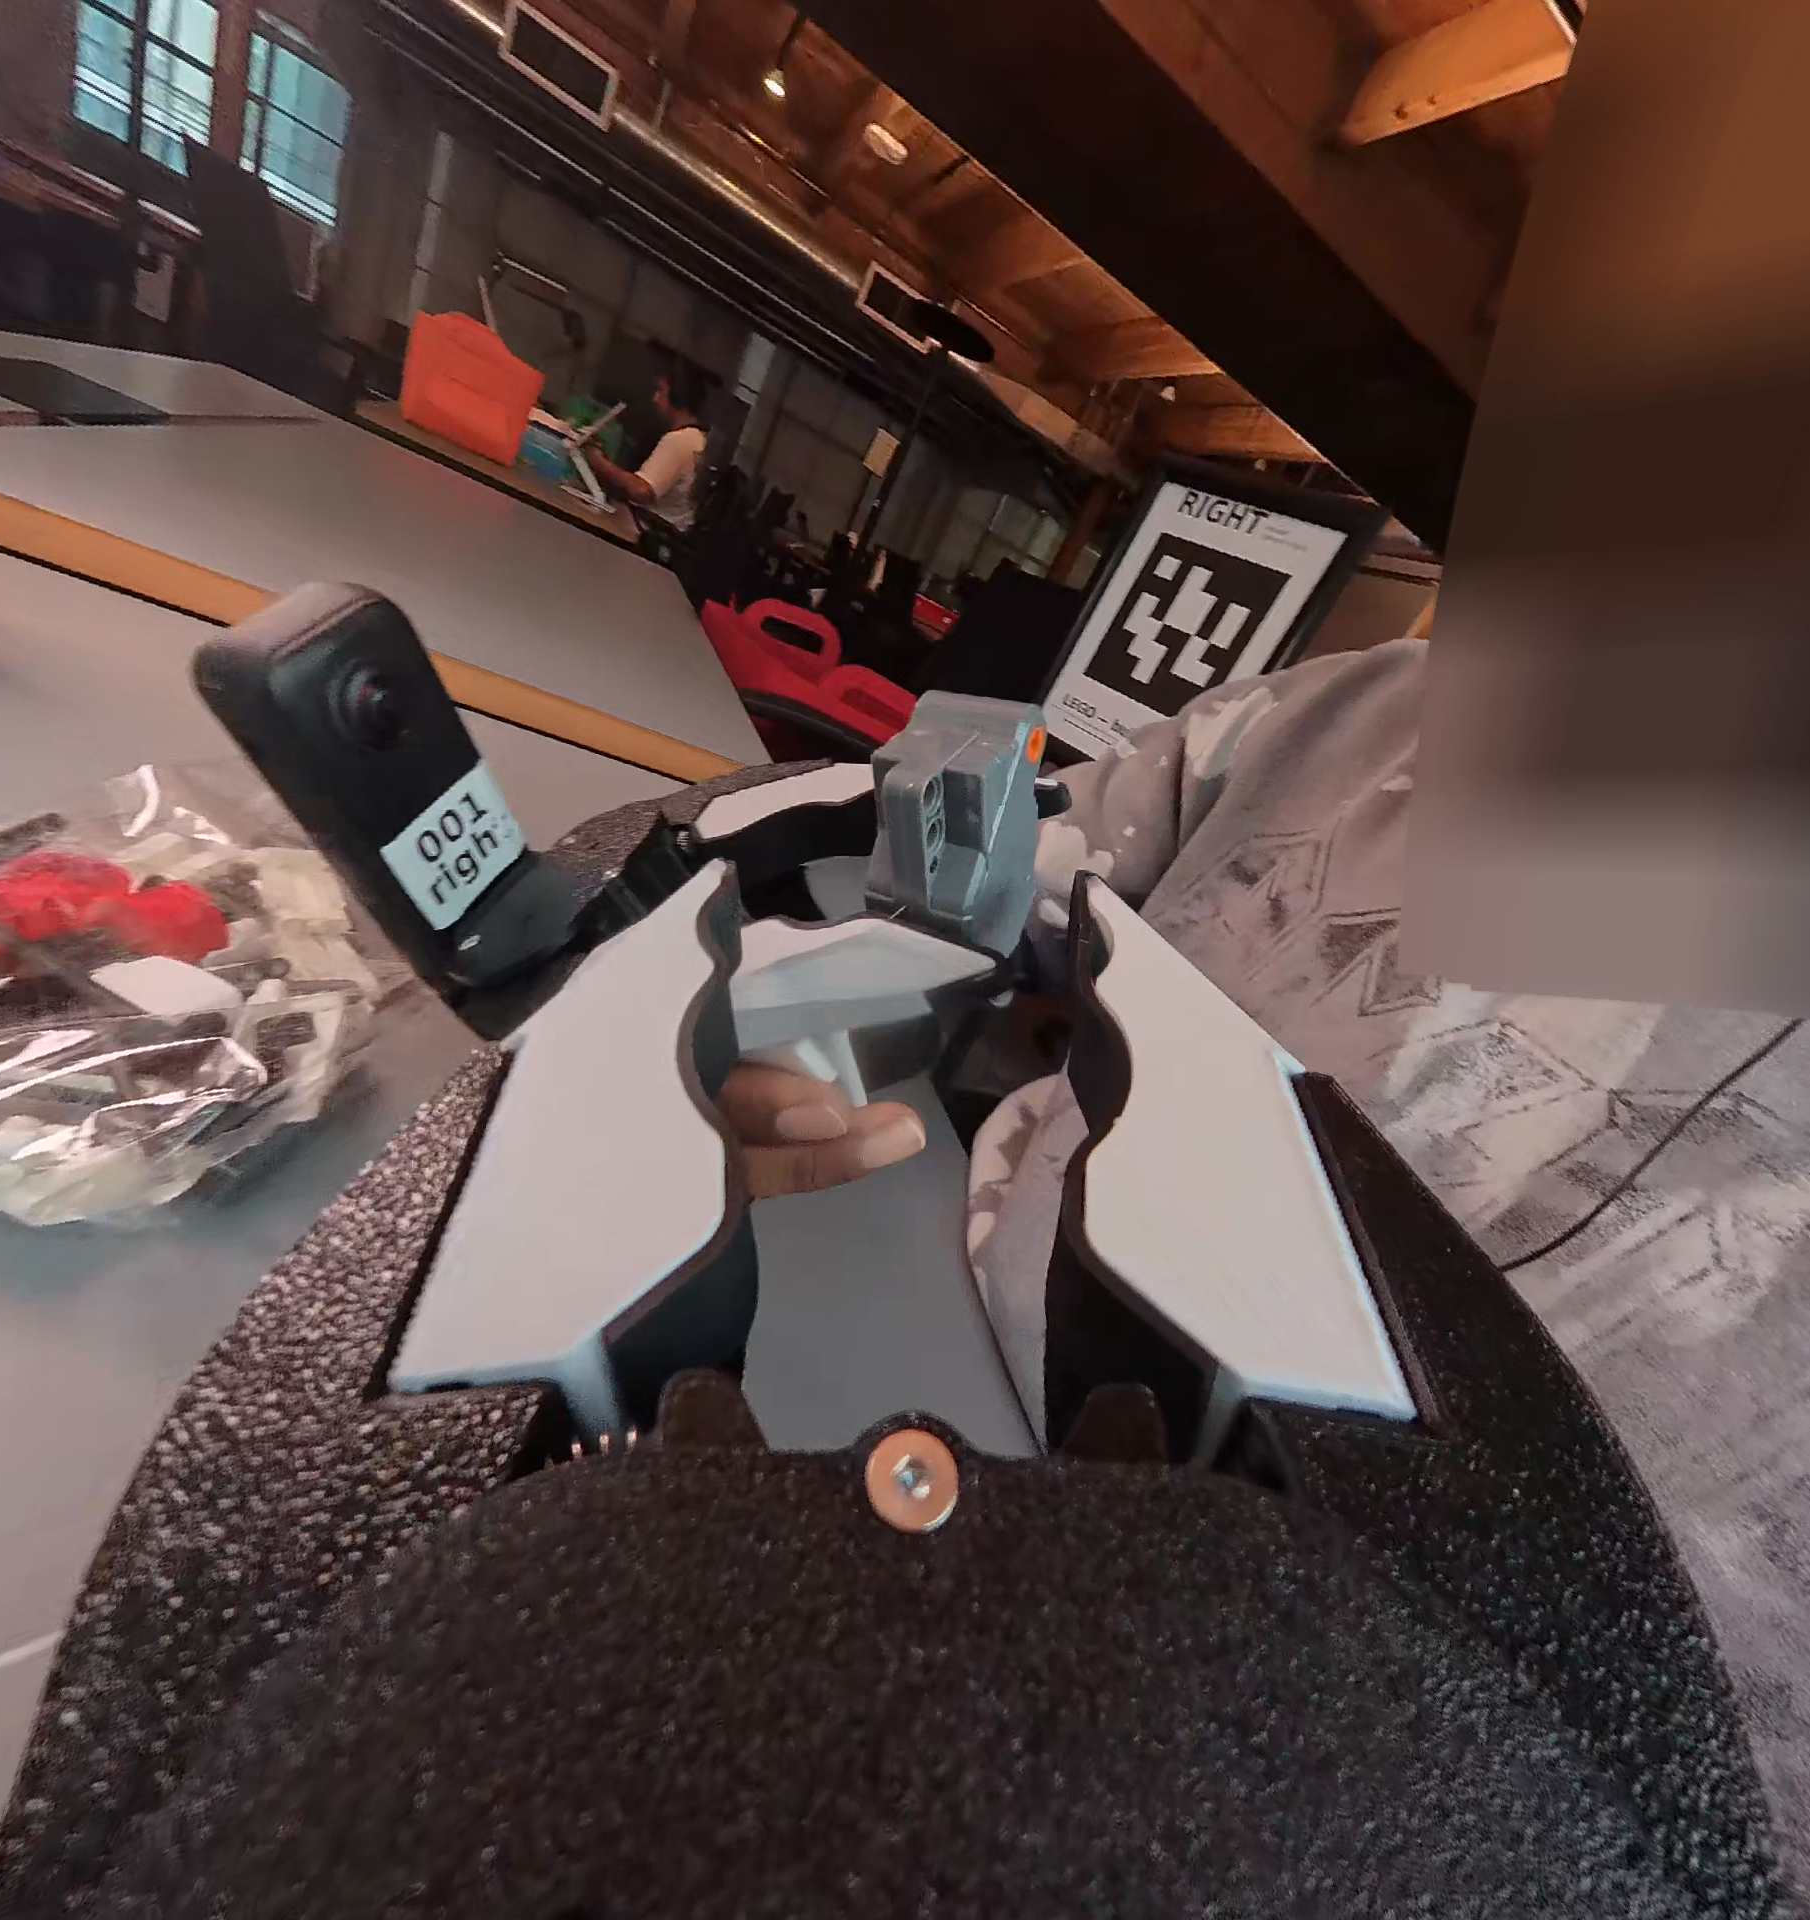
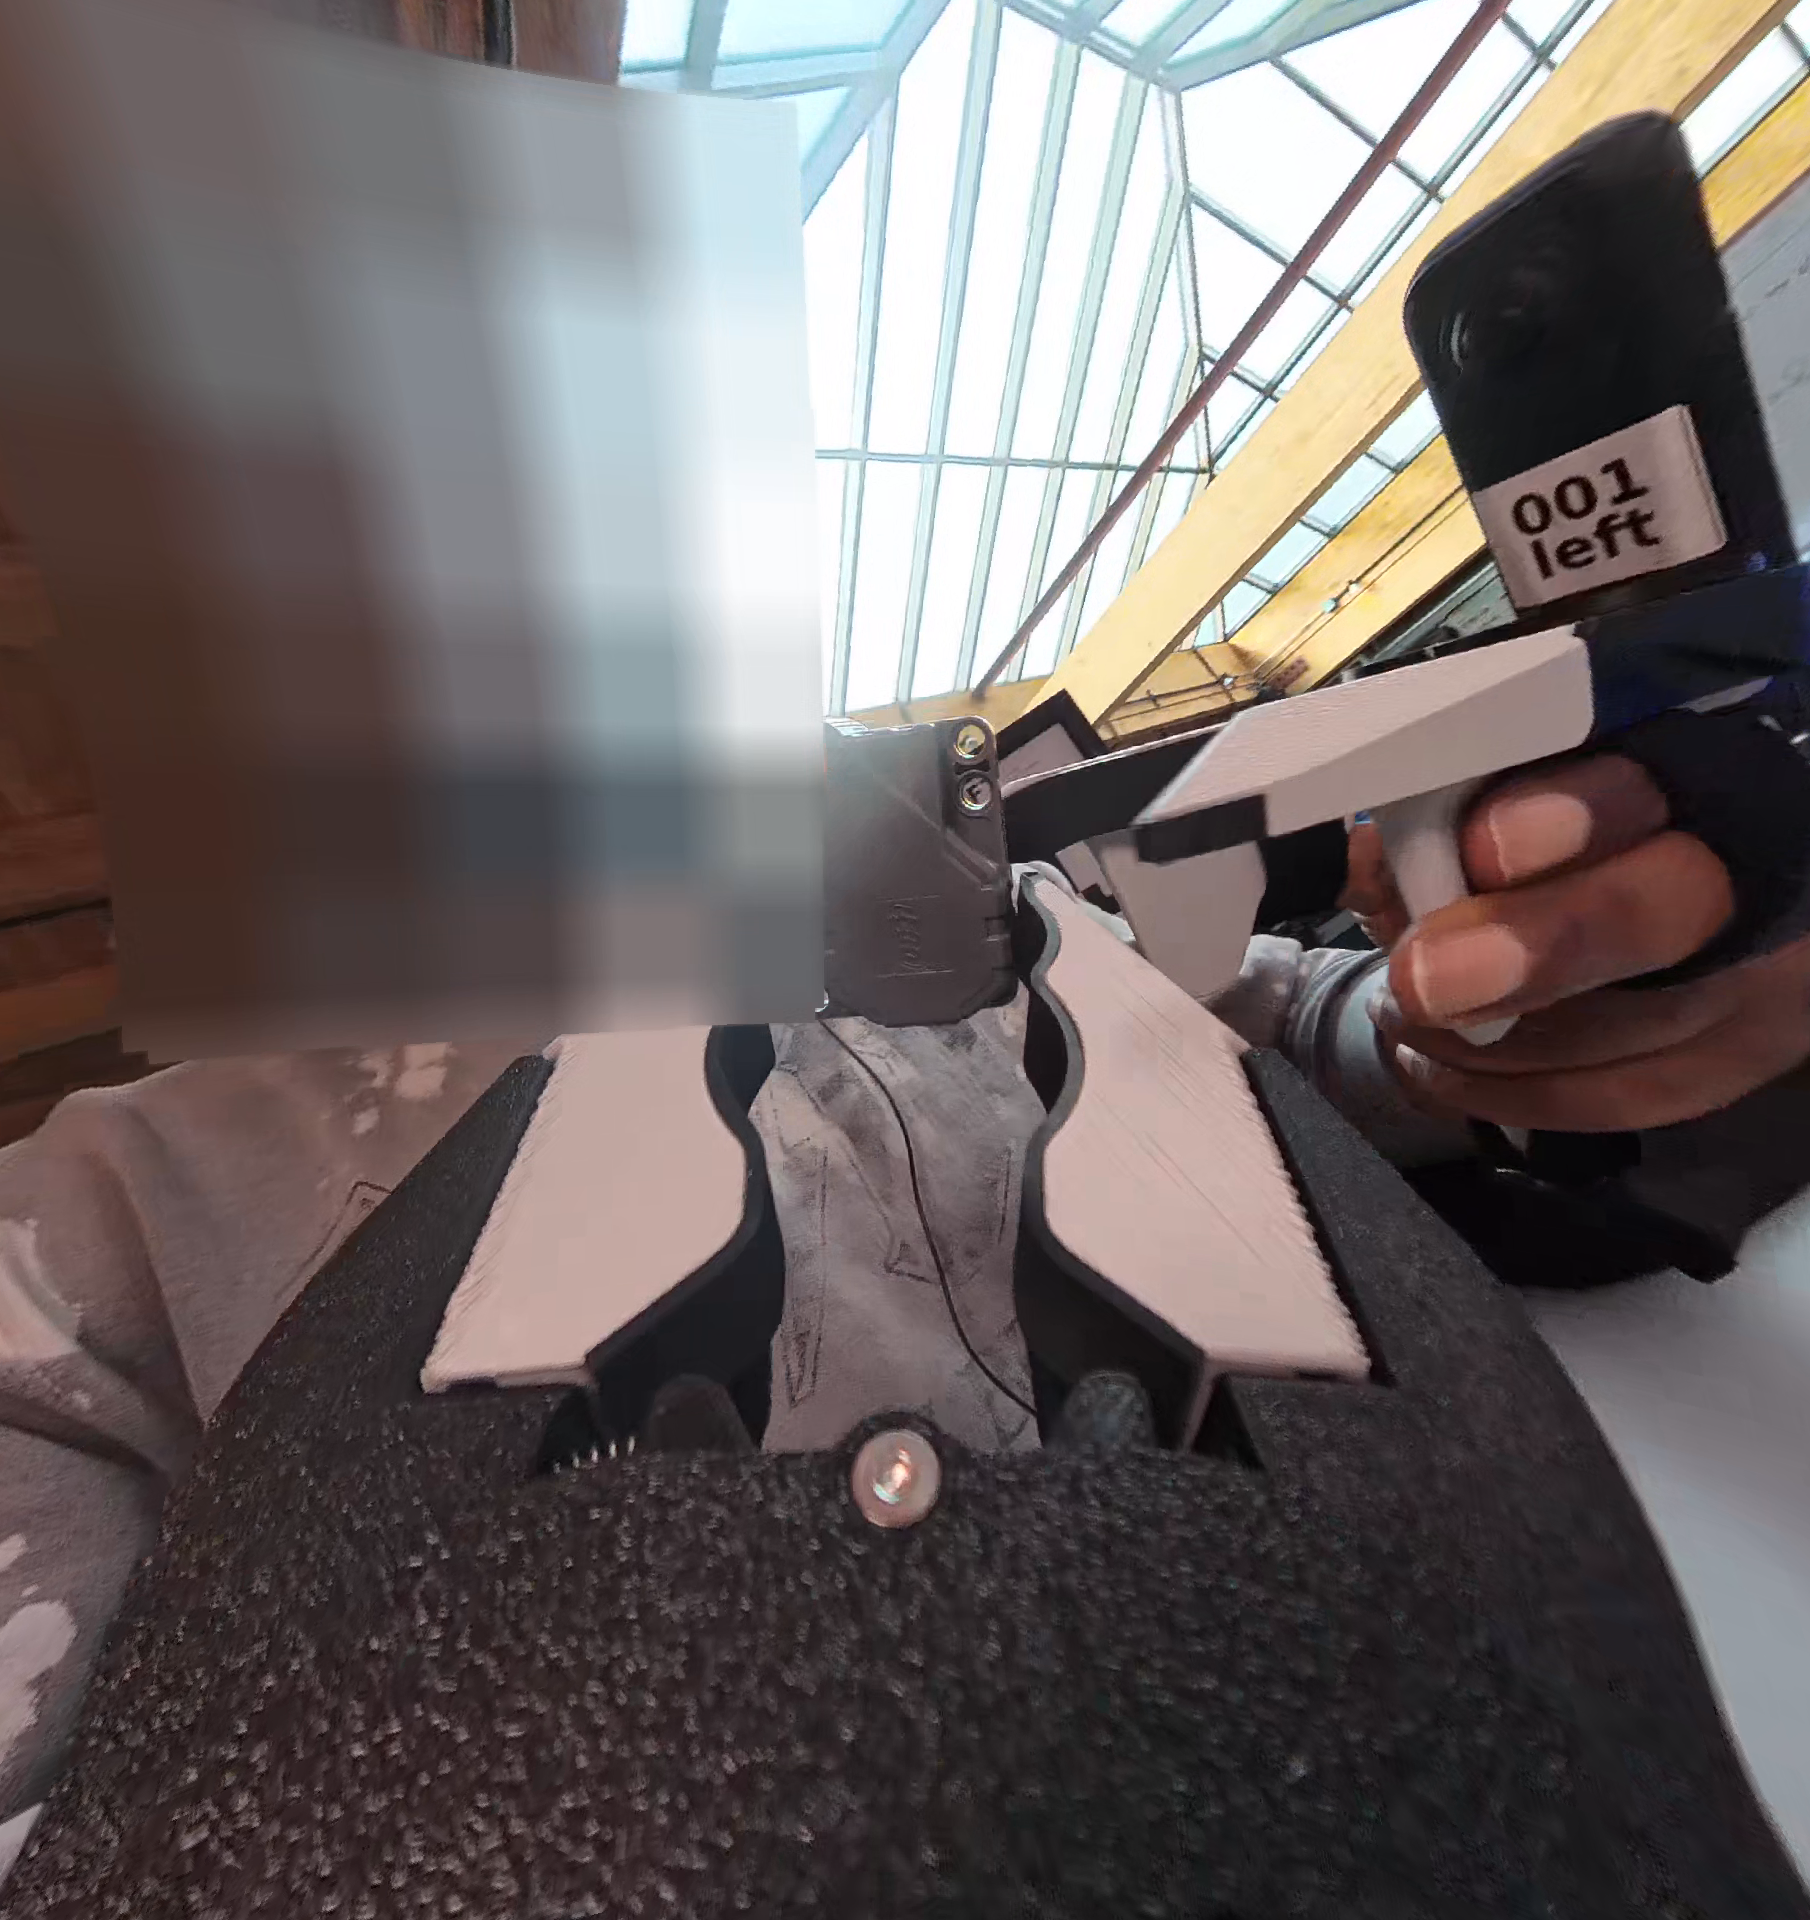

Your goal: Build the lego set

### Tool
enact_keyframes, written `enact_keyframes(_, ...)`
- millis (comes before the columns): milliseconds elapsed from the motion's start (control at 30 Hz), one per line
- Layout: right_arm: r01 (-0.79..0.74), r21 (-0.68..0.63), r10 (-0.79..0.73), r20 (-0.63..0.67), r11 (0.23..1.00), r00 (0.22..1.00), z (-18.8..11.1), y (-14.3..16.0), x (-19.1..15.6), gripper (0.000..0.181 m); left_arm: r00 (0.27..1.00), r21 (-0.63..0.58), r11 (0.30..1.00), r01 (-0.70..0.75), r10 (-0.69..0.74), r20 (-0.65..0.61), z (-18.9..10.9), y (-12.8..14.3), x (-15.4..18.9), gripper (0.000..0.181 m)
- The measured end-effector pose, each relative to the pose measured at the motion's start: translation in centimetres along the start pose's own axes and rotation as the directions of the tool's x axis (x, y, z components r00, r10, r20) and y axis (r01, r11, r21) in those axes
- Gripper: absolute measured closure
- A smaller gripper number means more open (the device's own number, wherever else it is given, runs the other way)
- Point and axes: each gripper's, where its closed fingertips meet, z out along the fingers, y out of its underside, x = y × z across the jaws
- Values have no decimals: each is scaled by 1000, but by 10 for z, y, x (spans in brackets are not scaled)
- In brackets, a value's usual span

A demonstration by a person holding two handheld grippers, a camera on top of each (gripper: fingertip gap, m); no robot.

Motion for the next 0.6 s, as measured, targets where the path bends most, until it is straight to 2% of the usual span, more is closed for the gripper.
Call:
enact_keyframes(67,-31,-36,33,33,999,999,4,10,0,136,998,-41,999,-15,12,-65,6,8,13,128)
enact_keyframes(133,-57,-61,60,48,997,997,6,17,1,136,995,-83,995,-52,45,-86,11,15,20,150)
enact_keyframes(233,-44,-75,46,26,996,999,4,20,5,137,994,-129,986,-102,95,-59,10,21,19,152)
enact_keyframes(300,-11,-44,9,-52,999,999,-2,10,14,136,996,-124,989,-86,86,-5,3,15,9,154)
enact_keyframes(400,68,-16,-70,-245,998,967,-22,-10,34,133,995,-111,994,16,-5,96,-10,8,-13,155)
enact_keyframes(467,149,-56,-159,-384,987,910,-39,-20,45,139,983,-78,989,124,-112,148,-17,6,-29,157)
enact_keyframes(533,204,-107,-231,-478,973,848,-51,-25,52,144,960,-27,970,240,-233,157,-23,5,-41,157)
enact_keyframes(600,237,-144,-278,-512,961,813,-53,-26,55,150,936,19,942,335,-335,110,-26,4,-45,157)
